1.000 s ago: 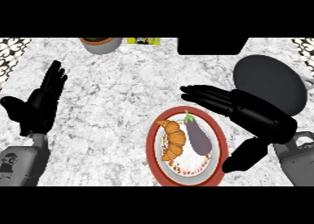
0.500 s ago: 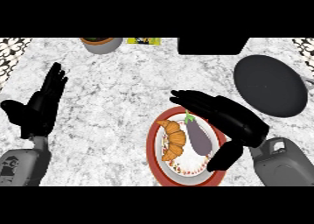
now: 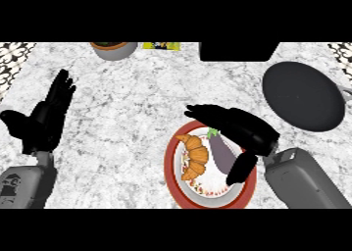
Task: Pick the croissant from the plate and place it in the pan
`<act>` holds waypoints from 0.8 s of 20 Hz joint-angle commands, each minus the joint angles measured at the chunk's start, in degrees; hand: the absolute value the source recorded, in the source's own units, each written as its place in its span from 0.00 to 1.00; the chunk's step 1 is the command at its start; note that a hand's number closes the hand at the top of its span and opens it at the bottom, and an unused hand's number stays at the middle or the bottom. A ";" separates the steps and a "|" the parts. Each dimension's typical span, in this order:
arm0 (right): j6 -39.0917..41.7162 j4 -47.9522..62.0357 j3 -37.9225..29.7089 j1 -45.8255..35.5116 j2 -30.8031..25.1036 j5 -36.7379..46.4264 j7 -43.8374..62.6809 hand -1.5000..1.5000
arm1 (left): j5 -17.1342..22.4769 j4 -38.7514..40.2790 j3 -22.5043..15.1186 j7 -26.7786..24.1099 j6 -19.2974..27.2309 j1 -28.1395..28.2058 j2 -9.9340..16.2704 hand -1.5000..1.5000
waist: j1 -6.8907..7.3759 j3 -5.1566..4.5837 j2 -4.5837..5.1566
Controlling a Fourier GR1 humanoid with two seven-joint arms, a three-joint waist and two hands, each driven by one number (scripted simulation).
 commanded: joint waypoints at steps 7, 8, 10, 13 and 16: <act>4.50 2.72 -0.20 -1.13 4.54 7.86 -1.49 0.00 | -1.23 2.51 2.15 -2.48 -1.90 -0.15 -0.81 0.50 | -0.14 -0.01 -0.03; 3.27 3.96 -0.04 -0.34 4.88 9.91 -3.66 0.00 | -2.32 3.14 1.87 -2.83 -1.07 -0.62 -1.65 0.50 | -0.14 0.00 -0.02; 1.10 5.58 1.09 0.75 4.97 12.95 -5.25 0.00 | -2.73 -0.29 0.74 1.49 0.33 -1.17 -2.78 0.50 | -0.09 0.01 -0.03; 1.50 6.11 2.63 -0.83 6.28 16.35 -1.79 0.00 | -1.45 2.61 2.35 -0.97 -2.14 -1.14 -1.58 0.50 | -0.08 -0.01 -0.01; 1.16 10.90 4.03 -4.12 6.40 20.33 -0.51 0.00 | -2.06 -2.79 1.26 0.27 -1.92 2.00 -1.50 0.50 | 0.44 0.00 -0.01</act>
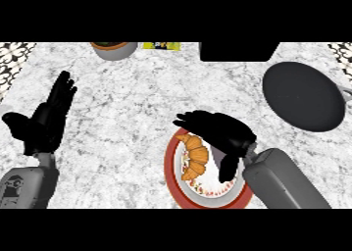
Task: Pick the croissant from the plate and place it in the pan
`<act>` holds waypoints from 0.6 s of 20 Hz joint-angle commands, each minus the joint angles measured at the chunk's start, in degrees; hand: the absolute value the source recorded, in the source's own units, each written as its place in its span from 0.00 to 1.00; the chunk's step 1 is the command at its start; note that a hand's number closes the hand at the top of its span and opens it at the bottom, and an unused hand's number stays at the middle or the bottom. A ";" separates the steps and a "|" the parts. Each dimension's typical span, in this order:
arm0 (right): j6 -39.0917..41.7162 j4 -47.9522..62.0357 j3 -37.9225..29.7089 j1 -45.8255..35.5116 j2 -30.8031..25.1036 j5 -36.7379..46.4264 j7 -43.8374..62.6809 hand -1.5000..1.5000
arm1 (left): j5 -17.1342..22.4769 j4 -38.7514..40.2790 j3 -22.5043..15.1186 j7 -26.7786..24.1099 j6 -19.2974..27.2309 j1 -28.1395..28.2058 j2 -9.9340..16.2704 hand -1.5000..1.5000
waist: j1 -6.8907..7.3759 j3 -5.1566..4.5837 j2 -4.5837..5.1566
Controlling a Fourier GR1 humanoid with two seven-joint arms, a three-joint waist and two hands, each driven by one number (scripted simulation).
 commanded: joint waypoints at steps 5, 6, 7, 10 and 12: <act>-1.75 4.78 0.83 0.63 0.78 8.55 -1.67 0.00 | -0.44 0.08 1.35 1.90 0.14 -2.05 -0.42 0.50 | -0.15 0.01 0.02; 0.24 5.47 -0.35 -0.74 2.63 8.68 -1.07 0.00 | -1.06 1.61 1.35 0.77 -0.75 -2.37 -0.15 0.50 | -0.15 0.00 0.03; 3.00 -0.97 2.23 1.32 5.09 8.74 4.88 0.00 | -1.09 3.24 1.11 -3.21 -1.01 0.30 -1.17 0.50 | -0.28 -0.01 -0.02; -3.42 7.89 3.11 2.33 6.10 11.88 -0.77 0.00 | -1.75 1.50 0.67 0.75 0.47 -3.22 -1.83 0.50 | -0.17 0.01 0.05; -0.93 8.17 -1.77 0.56 2.46 10.64 -4.17 0.00 | -2.44 -0.55 -0.26 -0.65 0.42 1.45 -3.00 0.50 | -0.09 0.01 0.02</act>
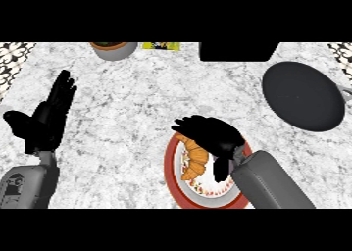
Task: Pick the croissant from the plate and place it in the pan
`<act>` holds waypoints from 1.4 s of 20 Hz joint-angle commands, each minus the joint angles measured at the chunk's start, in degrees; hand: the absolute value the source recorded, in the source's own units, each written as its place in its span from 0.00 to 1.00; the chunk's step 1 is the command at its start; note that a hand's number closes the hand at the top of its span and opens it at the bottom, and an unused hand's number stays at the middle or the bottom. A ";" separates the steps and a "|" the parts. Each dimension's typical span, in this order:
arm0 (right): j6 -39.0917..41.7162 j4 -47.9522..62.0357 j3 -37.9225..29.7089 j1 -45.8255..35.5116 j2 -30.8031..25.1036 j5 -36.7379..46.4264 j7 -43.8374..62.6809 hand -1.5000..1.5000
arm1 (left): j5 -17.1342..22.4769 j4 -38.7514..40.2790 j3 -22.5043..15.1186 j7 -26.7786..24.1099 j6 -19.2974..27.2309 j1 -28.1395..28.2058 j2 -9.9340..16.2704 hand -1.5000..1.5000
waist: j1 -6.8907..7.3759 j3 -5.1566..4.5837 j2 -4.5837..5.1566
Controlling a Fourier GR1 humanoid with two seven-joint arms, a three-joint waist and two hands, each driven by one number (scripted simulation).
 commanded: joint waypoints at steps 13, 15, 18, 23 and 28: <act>-5.87 16.17 0.41 -1.38 6.58 11.08 -4.74 0.00 | -1.36 -1.33 0.50 2.46 -0.07 -1.87 -1.28 0.50 | 0.06 0.01 0.04; -3.99 17.78 -1.85 -3.40 6.17 10.26 -6.71 0.00 | -1.28 1.75 0.33 -3.91 -1.33 2.65 -2.62 0.50 | 0.10 -0.01 0.06; -7.43 18.97 1.08 -3.40 6.10 11.86 -12.29 1.00 | -0.71 1.39 1.87 -0.07 -1.79 -1.92 -0.30 0.50 | 0.10 0.00 0.10; -9.79 20.59 1.31 -4.97 7.09 11.14 -12.40 1.00 | -0.62 -2.74 2.00 1.20 -2.37 0.65 -0.11 0.50 | 0.27 0.00 0.04; -7.36 14.36 -2.74 -2.93 3.66 12.82 -16.15 1.00 | -2.35 -3.28 1.06 2.62 -1.21 0.77 -0.93 0.50 | -0.09 0.00 -0.04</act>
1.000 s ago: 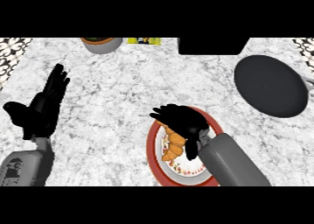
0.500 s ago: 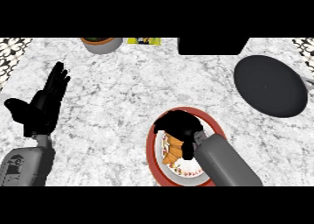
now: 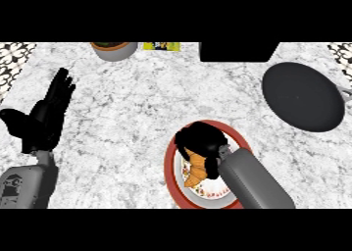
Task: Pick the croissant from the plate and place it in the pan
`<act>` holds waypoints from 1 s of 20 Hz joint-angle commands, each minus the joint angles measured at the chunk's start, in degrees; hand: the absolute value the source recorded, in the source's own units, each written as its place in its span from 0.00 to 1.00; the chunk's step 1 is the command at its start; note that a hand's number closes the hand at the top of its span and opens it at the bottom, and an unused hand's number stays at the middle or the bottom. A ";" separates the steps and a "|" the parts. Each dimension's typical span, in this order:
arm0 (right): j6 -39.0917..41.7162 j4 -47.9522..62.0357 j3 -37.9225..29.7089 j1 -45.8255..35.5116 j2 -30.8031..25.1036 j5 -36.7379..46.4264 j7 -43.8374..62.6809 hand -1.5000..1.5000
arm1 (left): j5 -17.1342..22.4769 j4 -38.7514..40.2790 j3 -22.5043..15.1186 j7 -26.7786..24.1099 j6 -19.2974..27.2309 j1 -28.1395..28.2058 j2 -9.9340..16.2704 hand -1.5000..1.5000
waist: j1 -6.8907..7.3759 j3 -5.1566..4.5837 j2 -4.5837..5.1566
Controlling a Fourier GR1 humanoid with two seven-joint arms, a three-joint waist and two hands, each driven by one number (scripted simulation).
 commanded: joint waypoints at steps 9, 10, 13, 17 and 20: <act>1.15 -36.03 -2.49 29.59 -10.49 -0.56 11.69 1.00 | -0.28 -0.42 0.80 -0.62 0.53 2.22 -0.09 0.50 | -3.34 -0.08 -0.53; -1.78 -39.16 -3.54 31.33 -9.74 -1.09 12.09 1.00 | 0.90 -0.46 2.40 0.12 -0.17 2.95 1.17 0.50 | -3.41 -0.06 -0.62; -5.92 -49.17 -7.13 33.88 -11.26 -2.93 10.81 1.00 | 0.61 -1.70 1.70 0.65 -0.08 2.65 0.92 0.50 | -3.18 0.00 -0.59; -2.93 -62.94 -12.41 40.10 -11.90 -10.19 10.93 1.00 | 0.48 -2.36 0.64 -1.39 -0.66 4.27 -0.11 0.50 | -2.18 -0.01 -0.22; -0.23 -67.85 -18.60 39.64 -10.79 -14.68 14.23 1.00 | 0.57 -1.51 0.52 -1.28 -0.89 3.07 -0.20 0.50 | -1.18 -0.01 0.13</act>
